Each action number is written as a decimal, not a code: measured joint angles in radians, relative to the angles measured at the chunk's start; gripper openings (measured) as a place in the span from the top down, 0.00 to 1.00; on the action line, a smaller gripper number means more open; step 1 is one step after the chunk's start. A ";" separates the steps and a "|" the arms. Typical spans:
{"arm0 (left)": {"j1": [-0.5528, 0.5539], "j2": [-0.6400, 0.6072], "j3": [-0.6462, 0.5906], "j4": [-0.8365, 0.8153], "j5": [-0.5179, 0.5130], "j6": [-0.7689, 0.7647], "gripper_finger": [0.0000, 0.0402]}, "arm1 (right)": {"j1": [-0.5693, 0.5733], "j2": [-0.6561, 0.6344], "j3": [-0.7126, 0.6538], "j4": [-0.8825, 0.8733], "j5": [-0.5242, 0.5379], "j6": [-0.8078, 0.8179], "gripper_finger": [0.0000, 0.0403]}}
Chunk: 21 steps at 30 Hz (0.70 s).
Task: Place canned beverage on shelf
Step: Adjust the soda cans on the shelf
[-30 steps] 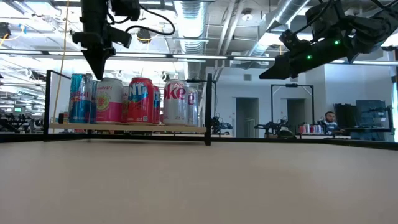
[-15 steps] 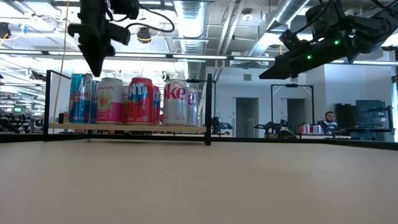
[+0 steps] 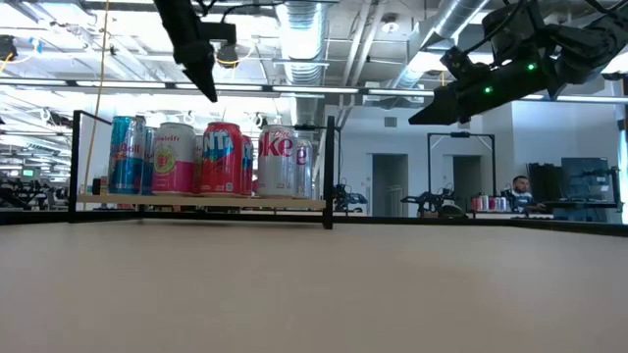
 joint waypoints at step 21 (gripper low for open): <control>0.178 0.171 -0.001 0.038 -0.005 0.036 1.00 | 0.000 0.000 0.000 0.000 -0.018 -0.008 0.95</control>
